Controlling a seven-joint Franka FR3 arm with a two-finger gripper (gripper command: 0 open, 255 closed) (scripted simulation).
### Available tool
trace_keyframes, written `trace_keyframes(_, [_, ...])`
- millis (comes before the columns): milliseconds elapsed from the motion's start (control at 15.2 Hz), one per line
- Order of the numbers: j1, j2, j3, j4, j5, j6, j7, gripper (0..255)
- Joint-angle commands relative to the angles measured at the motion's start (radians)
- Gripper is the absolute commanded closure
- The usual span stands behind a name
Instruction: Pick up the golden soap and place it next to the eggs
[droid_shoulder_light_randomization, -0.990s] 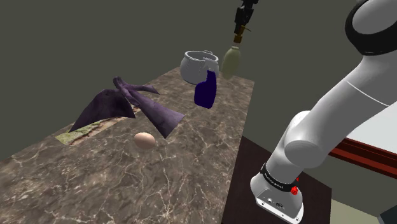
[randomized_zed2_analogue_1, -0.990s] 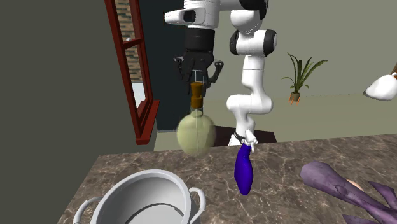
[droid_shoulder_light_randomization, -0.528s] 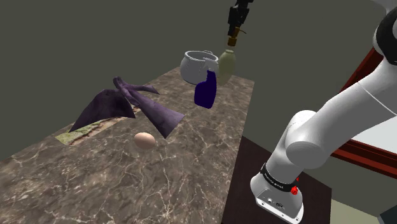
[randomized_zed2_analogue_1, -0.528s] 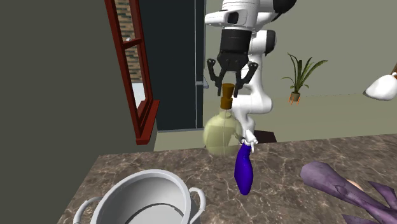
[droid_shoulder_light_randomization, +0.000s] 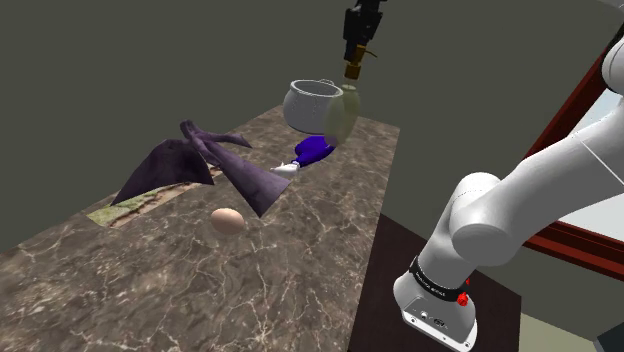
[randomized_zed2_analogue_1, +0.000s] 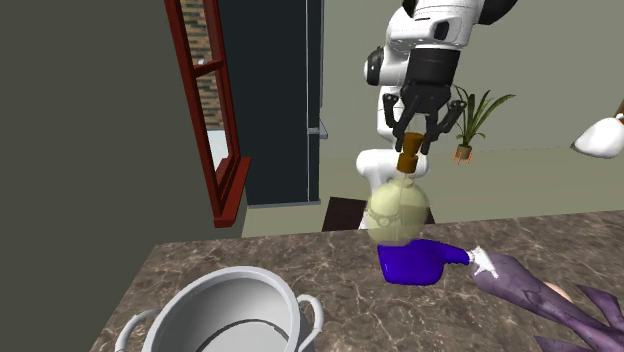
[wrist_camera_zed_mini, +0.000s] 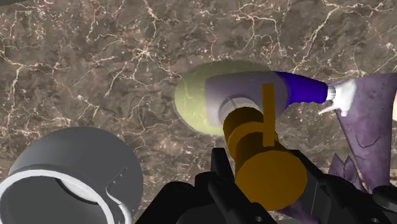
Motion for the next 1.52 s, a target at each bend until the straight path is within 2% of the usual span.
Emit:
trace_keyframes(0, [0.013,-0.005,0.040,0.005,0.014,-0.015,0.052,255])
trace_keyframes(726, [0.080,0.012,0.256,0.028,0.093,-0.039,0.328,255])
trace_keyframes(1452, [0.140,0.165,0.482,0.191,0.126,-0.059,0.619,255])
